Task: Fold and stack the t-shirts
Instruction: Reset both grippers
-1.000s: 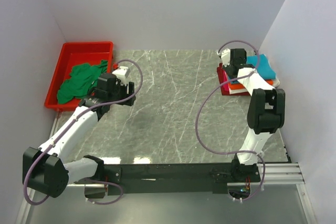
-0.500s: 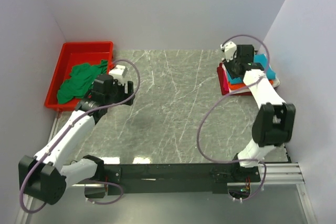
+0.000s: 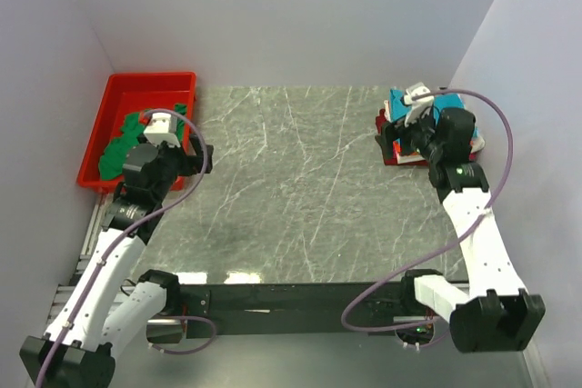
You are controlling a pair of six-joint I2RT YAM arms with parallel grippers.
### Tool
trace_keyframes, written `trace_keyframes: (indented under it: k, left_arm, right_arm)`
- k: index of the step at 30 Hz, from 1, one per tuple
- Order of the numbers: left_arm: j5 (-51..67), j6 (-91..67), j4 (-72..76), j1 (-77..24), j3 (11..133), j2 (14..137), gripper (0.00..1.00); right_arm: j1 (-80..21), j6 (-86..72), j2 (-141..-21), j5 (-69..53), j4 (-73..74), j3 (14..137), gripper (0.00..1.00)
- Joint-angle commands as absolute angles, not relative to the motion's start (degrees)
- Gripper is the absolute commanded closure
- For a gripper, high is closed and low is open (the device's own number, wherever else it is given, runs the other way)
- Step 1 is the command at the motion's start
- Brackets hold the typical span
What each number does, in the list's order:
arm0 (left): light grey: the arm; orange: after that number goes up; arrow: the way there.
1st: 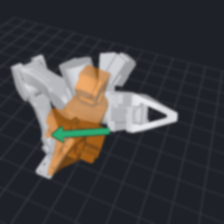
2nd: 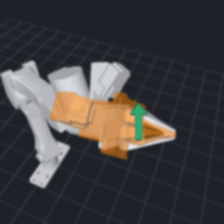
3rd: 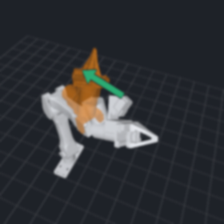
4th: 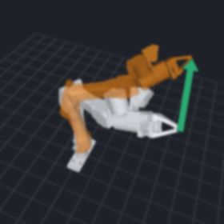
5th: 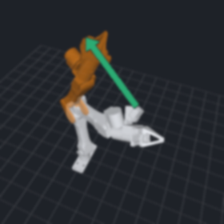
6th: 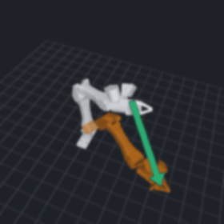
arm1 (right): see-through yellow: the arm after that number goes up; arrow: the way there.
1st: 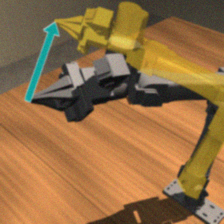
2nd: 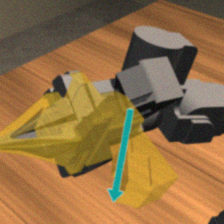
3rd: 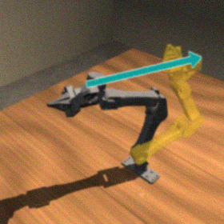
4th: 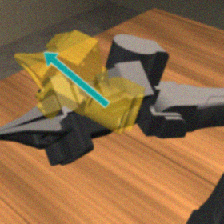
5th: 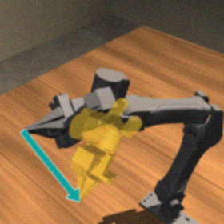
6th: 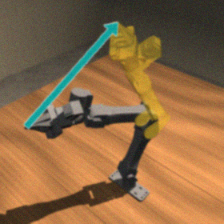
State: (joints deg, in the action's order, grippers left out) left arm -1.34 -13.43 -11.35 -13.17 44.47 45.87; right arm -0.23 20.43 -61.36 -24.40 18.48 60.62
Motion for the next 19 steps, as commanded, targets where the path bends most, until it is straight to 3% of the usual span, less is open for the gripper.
trace_keyframes:
  k: [1, 4, 10, 19]
  left_arm:
    - [-0.4, -14.6, -7.2, -12.0, 43.7, 43.8, 0.01]
    - [-1.5, -13.4, -6.9, -12.0, 43.0, 42.5, 0.01]
    - [-1.7, -13.0, -6.2, -12.0, 42.3, 42.0, 0.00]
    - [-1.8, -12.9, -6.2, -12.0, 42.2, 42.4, 0.01]
  right_arm:
    - [-0.4, 8.9, -57.0, -25.7, 9.7, 56.4, 0.07]
    - [-0.3, 4.0, -54.5, -22.5, 9.5, 55.6, 0.07]
    - [-0.3, -7.3, -50.4, -4.7, 2.4, 51.0, 0.06]
    - [-0.3, -4.8, -48.3, -1.4, 0.3, 48.1, 0.06]
